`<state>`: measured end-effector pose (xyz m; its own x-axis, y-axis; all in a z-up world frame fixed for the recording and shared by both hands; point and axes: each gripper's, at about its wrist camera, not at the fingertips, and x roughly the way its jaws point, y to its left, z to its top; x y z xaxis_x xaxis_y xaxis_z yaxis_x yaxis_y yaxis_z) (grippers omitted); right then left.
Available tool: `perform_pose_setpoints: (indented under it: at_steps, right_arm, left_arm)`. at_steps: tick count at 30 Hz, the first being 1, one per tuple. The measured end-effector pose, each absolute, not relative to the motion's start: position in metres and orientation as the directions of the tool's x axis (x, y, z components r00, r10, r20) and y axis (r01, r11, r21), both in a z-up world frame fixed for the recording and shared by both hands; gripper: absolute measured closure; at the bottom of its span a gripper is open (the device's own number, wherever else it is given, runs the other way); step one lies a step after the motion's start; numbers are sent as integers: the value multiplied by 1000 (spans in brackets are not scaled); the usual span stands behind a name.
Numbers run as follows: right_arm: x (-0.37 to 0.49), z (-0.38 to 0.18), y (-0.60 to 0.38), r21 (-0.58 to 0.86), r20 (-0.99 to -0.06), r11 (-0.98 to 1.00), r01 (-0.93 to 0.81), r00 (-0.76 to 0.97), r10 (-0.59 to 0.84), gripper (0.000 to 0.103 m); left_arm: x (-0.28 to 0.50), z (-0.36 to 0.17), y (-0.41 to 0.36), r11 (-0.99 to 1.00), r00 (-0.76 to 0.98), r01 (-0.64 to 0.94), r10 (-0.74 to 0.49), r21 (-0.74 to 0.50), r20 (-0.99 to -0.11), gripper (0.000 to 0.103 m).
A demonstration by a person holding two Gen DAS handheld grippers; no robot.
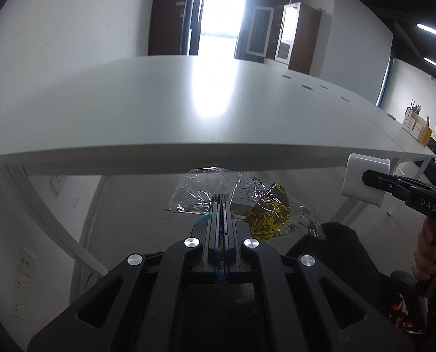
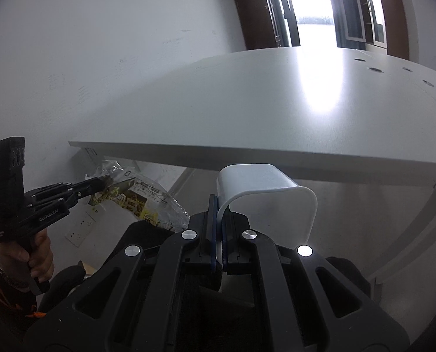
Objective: Collect trash
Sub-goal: 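Lift the cup and bag and carry them down over the wastebasket, then open both tools to drop the cup and bag into the wastebasket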
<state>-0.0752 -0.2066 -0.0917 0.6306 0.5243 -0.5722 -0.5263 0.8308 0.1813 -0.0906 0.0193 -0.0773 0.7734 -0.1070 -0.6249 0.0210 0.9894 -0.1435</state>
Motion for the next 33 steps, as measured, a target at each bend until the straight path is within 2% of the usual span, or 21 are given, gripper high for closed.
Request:
perform_pose_setpoints:
  at_steps: [8, 18, 23, 26, 33]
  right_arm:
    - [-47, -160, -203, 194, -669, 865, -463, 583, 462, 101]
    - [-1, -237, -171, 187, -765, 879, -438, 497, 410, 101]
    - [34, -277, -157, 211, -809, 893, -397, 442, 387, 101]
    - [50, -300, -151, 223, -832, 904, -365, 411, 371, 101]
    - [95, -344, -148, 290, -862, 915, -281, 338, 377, 101]
  left_arm:
    - [-46, -151, 12, 990, 644, 6, -111, -140, -757, 102]
    - [41, -240, 14, 992, 480, -56, -75, -116, -874, 102]
    - [90, -290, 21, 991, 394, -118, -7, -57, -919, 102]
    - [117, -308, 29, 978, 330, -170, -58, -120, -942, 102]
    - [151, -350, 33, 970, 263, -207, -73, -130, -962, 102]
